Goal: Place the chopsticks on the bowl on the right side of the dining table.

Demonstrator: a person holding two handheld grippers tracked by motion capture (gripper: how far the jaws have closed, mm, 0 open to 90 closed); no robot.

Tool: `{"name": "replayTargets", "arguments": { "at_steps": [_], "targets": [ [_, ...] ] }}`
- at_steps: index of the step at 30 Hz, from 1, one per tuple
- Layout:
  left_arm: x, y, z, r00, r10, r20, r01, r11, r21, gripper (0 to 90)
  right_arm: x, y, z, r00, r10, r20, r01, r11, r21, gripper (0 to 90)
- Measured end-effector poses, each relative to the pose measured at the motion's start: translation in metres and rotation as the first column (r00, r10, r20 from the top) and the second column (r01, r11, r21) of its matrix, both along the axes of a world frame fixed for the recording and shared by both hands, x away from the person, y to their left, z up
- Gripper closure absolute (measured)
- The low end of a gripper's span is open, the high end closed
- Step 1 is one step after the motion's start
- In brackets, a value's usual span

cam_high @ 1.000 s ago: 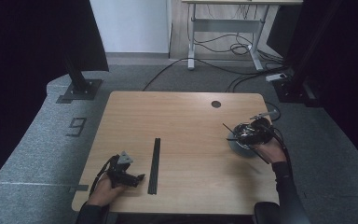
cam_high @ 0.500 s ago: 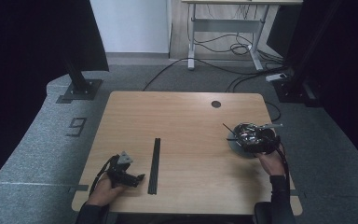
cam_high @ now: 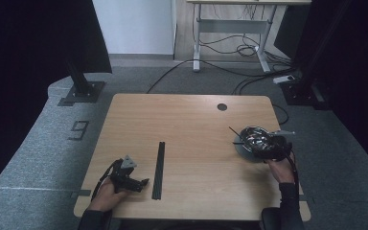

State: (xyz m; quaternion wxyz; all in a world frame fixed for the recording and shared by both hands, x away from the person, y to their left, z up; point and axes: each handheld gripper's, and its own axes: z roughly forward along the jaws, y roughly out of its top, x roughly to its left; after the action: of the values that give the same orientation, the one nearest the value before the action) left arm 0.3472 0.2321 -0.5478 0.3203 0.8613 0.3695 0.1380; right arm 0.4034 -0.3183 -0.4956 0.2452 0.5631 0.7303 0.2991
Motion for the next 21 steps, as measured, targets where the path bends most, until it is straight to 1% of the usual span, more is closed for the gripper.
{"name": "replayTargets", "arguments": {
  "at_steps": [5,12,21],
  "targets": [
    [0.0,0.0,0.0,1.0,0.0,-0.001,0.0,1.0,0.002,0.0,-0.002,-0.008,-0.001,0.9999,-0.015,-0.003,0.015,1.0,0.013,0.0],
    [0.0,0.0,0.0,1.0,0.001,-0.002,-0.001,1.0,0.002,0.0,-0.003,-0.015,-0.002,0.9996,-0.018,-0.02,0.018,1.0,0.006,0.7],
    [0.0,0.0,0.0,1.0,0.0,-0.002,0.0,1.0,0.001,0.0,-0.008,-0.028,-0.002,0.9988,-0.003,-0.048,0.004,1.0,0.01,2.4]
  ]
}}
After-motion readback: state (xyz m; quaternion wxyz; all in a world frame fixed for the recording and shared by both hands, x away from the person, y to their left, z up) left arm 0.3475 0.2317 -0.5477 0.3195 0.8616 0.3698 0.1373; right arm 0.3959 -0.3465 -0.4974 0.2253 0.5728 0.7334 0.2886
